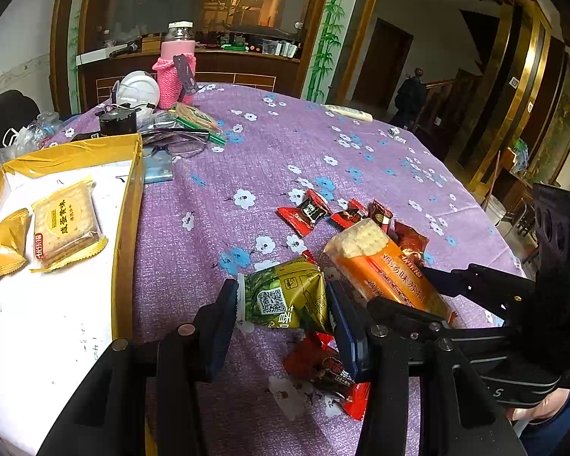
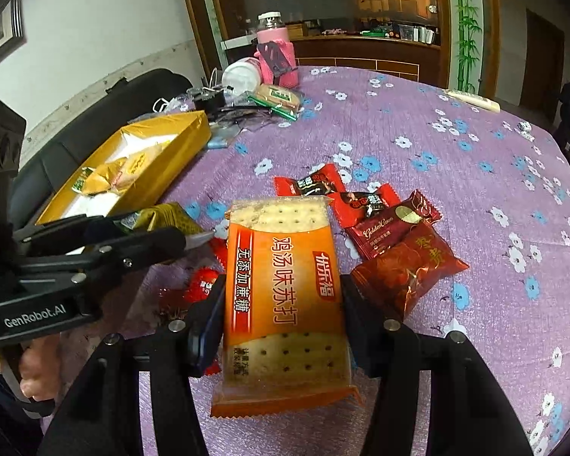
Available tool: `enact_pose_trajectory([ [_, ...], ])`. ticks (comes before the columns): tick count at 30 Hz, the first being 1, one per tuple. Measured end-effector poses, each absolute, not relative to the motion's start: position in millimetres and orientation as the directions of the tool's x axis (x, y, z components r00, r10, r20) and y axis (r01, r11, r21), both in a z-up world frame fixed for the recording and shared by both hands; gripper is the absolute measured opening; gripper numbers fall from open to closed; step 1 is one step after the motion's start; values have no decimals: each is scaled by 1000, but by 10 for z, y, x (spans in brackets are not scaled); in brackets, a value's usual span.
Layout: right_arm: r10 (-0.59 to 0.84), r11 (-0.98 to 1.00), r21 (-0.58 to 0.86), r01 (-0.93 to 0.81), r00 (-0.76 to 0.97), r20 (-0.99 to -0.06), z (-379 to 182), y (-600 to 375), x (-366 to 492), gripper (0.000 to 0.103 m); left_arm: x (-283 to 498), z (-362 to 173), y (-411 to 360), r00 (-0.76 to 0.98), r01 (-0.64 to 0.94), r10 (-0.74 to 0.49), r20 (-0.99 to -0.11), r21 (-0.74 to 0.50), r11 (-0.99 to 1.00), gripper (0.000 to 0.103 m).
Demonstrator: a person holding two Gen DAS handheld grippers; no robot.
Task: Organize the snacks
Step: 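Close the right gripper on the orange cracker pack and lift it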
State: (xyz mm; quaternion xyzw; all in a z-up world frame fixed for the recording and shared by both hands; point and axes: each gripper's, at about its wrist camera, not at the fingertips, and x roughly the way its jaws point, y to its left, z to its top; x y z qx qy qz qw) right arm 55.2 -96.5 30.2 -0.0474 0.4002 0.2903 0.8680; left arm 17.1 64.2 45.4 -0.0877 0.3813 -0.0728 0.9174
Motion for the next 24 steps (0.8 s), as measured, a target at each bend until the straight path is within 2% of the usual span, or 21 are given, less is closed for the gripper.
enact_pose_trajectory([
  [24, 531, 812, 225, -539, 523, -667, 414, -1052, 537, 55, 163, 457, 636, 705, 65, -200, -681, -218, 974, 50],
])
